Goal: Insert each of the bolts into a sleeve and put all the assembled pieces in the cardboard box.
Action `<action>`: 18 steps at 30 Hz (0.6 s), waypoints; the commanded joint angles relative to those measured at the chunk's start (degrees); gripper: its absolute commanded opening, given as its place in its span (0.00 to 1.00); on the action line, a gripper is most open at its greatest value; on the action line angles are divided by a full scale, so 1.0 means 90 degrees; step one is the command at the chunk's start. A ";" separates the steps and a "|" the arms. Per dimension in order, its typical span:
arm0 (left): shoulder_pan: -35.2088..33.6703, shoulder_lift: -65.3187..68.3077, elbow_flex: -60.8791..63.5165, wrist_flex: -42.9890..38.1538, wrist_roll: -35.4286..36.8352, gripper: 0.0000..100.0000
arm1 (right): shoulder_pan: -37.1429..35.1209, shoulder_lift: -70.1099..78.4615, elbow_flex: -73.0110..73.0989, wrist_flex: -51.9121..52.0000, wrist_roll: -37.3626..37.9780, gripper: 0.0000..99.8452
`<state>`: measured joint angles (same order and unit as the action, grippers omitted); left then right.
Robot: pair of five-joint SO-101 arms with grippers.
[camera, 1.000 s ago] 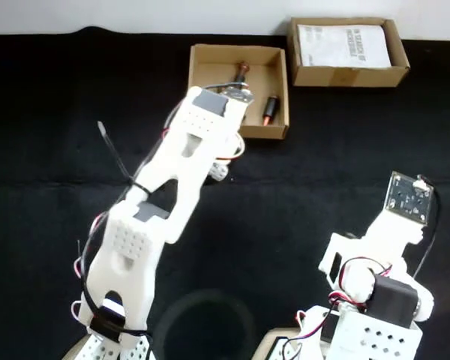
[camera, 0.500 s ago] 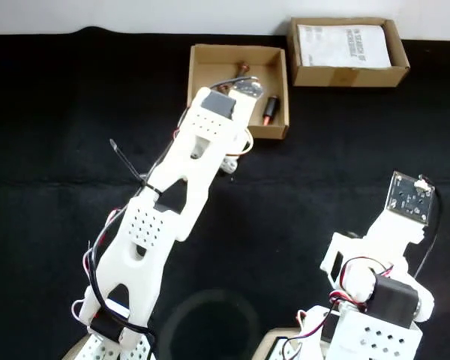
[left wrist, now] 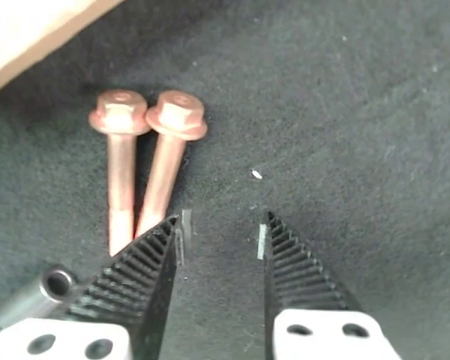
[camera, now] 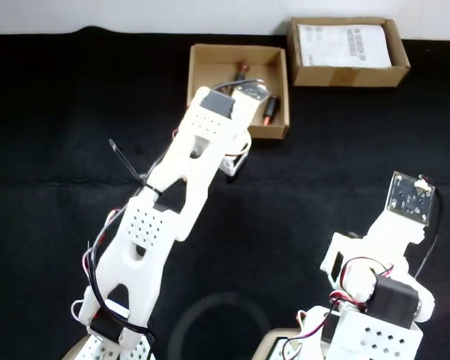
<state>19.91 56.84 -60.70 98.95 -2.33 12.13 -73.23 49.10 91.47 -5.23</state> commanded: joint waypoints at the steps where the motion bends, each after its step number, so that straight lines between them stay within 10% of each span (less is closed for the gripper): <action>1: -0.0083 -0.0083 -0.0259 -0.0020 -0.0479 0.16 | 0.0024 -0.0034 0.0005 -0.0161 0.0059 0.01; 18: -0.0298 0.0024 -0.0669 -0.0596 -0.2227 0.16 | 0.0015 -0.0024 0.0005 -0.0190 0.0059 0.01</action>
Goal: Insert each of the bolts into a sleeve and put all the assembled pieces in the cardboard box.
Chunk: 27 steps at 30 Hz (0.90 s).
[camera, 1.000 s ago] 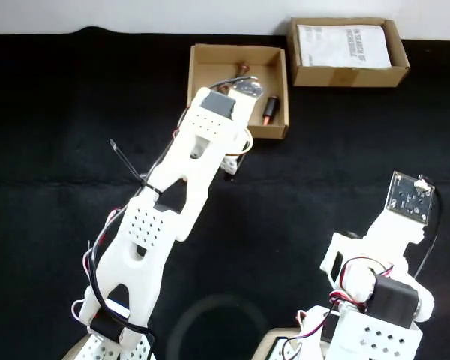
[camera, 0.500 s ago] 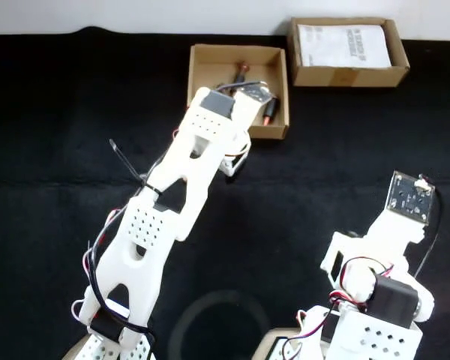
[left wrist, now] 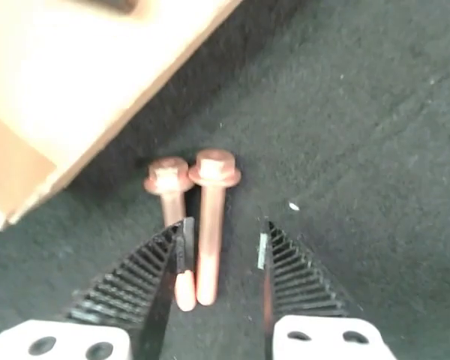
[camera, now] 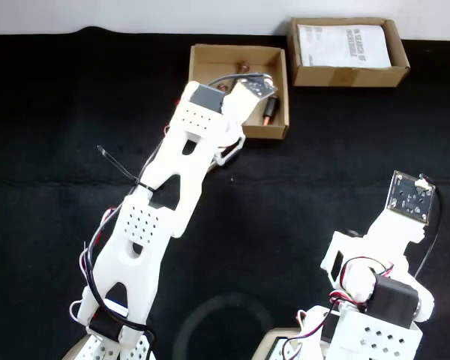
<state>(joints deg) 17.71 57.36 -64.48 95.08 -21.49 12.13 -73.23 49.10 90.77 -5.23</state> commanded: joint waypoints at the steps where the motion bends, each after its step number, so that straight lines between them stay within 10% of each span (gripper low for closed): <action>1: -0.0054 0.0054 -0.0249 -0.0225 -0.0107 0.16 | 0.0015 -0.0024 0.0005 -0.0112 0.0059 0.01; 27: -0.0317 0.0991 -0.0308 -0.0713 -0.0381 0.01 | 0.0151 -0.0024 -0.0005 -0.0640 0.0195 0.01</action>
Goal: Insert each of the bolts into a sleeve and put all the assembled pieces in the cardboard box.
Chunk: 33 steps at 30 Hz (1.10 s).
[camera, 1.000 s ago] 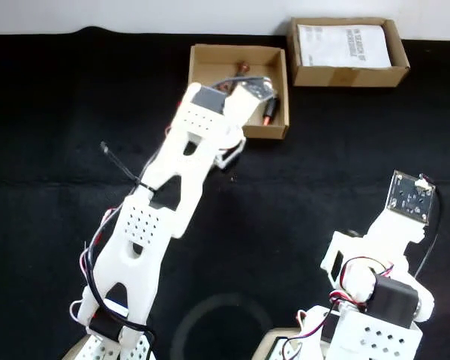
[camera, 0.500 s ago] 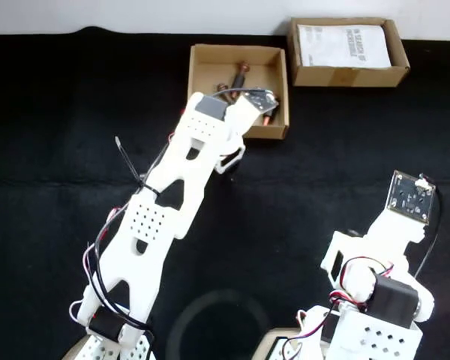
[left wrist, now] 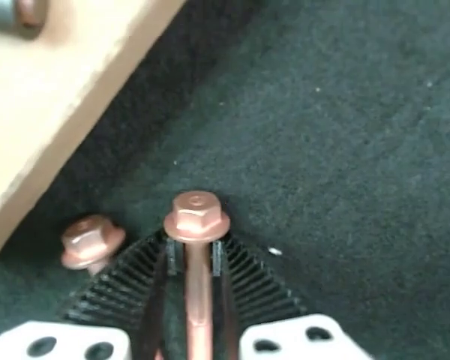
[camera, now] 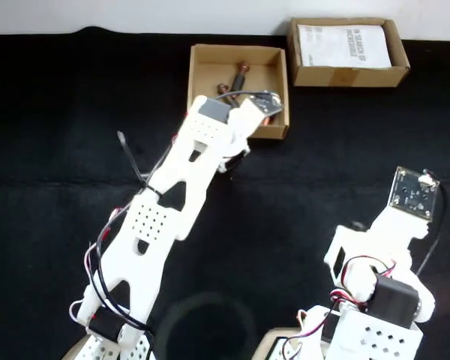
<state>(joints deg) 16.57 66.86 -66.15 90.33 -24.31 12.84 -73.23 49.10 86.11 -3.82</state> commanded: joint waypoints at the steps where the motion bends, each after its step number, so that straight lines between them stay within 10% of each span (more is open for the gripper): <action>1: -0.0190 -0.0073 -0.0132 -0.0186 -0.0068 0.01 | 0.0073 -0.0024 -0.0005 -0.0122 0.0039 0.01; 16: -0.0444 -0.0698 -0.3199 0.1182 0.1729 0.01 | -0.0650 -0.0063 -0.0063 -0.1685 -0.0274 0.01; 33: -0.1431 -0.2486 -0.3209 0.1192 0.4200 0.01 | -0.2808 -0.0044 0.0620 -0.4508 -0.0723 0.01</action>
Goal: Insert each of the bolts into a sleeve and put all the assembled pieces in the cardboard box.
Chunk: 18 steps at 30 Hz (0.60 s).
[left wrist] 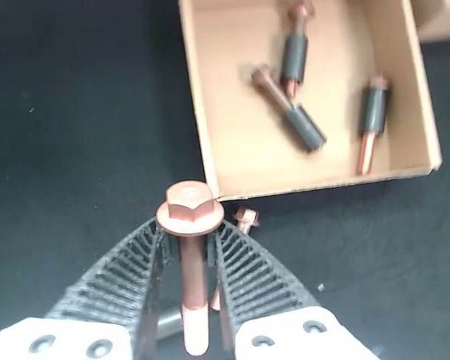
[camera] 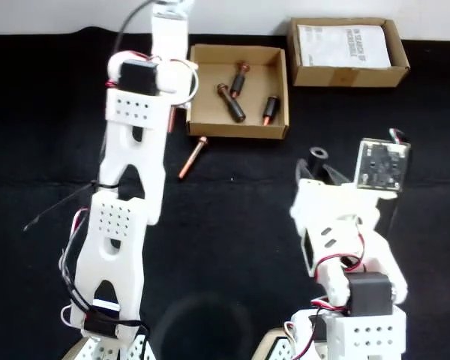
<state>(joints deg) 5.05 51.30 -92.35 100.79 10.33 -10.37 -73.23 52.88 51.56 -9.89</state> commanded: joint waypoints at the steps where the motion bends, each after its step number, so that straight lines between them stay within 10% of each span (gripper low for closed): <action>1: -0.0190 -0.0943 -0.0298 0.0029 0.0410 0.01 | -0.0317 -0.0044 0.0347 -0.0904 -0.0049 0.01; 18: -0.0562 -0.3609 -0.0239 0.0068 0.0410 0.01 | -0.1538 -0.0034 0.2193 -0.4381 -0.0020 0.01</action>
<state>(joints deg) 0.48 24.66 -92.35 101.23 13.76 -22.51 -73.14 71.69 17.54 -9.89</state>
